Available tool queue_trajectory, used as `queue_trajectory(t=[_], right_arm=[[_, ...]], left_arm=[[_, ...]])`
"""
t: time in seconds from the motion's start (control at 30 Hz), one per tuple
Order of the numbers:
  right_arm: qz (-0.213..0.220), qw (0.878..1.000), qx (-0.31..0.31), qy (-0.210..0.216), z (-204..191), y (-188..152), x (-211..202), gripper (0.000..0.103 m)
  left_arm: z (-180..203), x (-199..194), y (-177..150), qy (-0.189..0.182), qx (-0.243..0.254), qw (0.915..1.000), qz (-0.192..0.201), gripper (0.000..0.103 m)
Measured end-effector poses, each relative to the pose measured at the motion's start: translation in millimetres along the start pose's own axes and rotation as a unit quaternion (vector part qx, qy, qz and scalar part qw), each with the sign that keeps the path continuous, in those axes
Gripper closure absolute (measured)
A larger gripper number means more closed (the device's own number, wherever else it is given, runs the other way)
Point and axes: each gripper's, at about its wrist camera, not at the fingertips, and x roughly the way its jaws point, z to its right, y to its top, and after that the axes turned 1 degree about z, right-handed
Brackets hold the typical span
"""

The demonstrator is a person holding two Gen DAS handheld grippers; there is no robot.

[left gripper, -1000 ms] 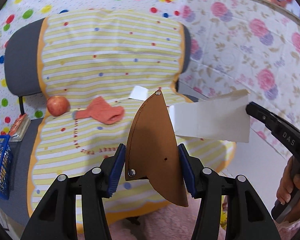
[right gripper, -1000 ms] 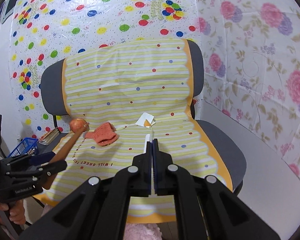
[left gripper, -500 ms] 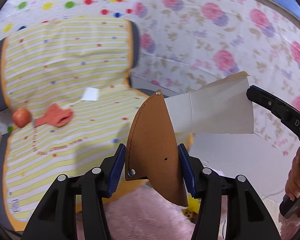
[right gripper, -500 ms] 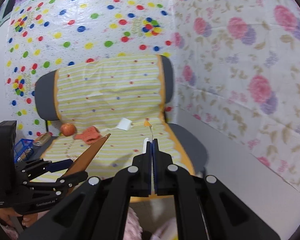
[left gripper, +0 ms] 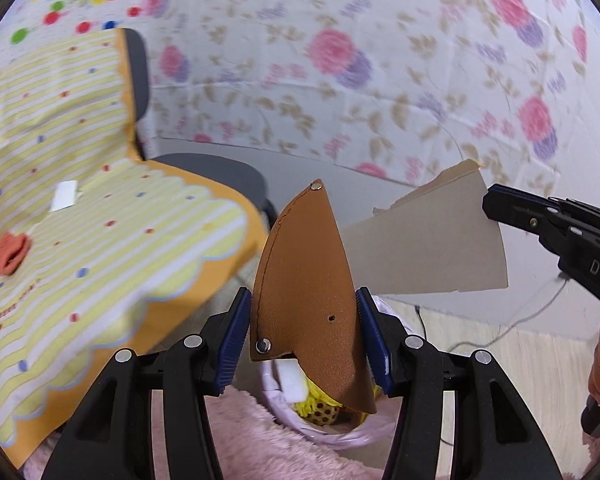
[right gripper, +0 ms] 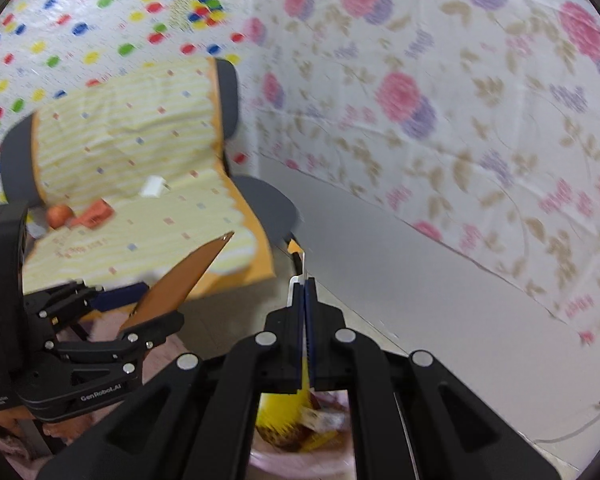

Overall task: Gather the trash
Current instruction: 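Carry the leather piece and paper card to the pink bin and open both tools, then move both tools back over the chair seat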

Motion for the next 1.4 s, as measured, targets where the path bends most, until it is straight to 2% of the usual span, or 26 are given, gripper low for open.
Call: queue_trajectory(t=[0.17, 0.4, 0.47, 0.57, 0.67, 0.7, 0.97, 1.2, 1.4], right_arm=[[-0.033, 0.999, 0.008, -0.017, 14.7, -17.3, 11.5, 0.101], [-0.068, 0.998, 0.013, -0.015, 23.6, -26.9, 38.1, 0.101], [-0.077, 0.997, 0.017, -0.012, 25.3, -28.9, 48.0, 0.101], [-0.086, 0.996, 0.026, -0.007, 28.8, -32.0, 63.8, 0.099], [-0.092, 0.995, 0.032, -0.009, 32.5, -34.6, 72.1, 0.071], [-0.093, 0.995, 0.03, -0.01, 33.3, -34.6, 73.4, 0.07], [-0.074, 0.997, 0.032, -0.008, 32.6, -20.2, 63.5, 0.07], [-0.044, 0.997, 0.021, 0.055, 3.6, 6.6, 57.1, 0.07], [-0.028, 0.994, -0.015, 0.102, -38.7, 30.7, 66.6, 0.07]], left_arm=[[16.1, 23.0, 1.5, -0.02, 0.01, 0.9993, -0.03, 0.049], [28.9, 57.0, 3.8, -0.034, 0.017, 0.997, -0.068, 0.046], [29.8, 63.3, 4.2, -0.035, 0.015, 0.9967, -0.072, 0.025], [24.5, 64.2, 5.7, -0.038, 0.003, 0.997, -0.067, 0.022], [13.3, 60.7, 6.8, -0.023, -0.01, 0.9977, -0.063, 0.022], [9.1, 59.1, 7.1, -0.019, -0.015, 0.9978, -0.062, 0.022], [-22.2, 39.8, 1.8, 0.024, -0.044, 0.9975, -0.049, 0.022], [-53.1, 4.8, -2.8, 0.069, -0.059, 0.9956, -0.026, 0.022], [-97.7, -26.4, -7.4, 0.121, -0.098, 0.9877, -0.005, 0.022]])
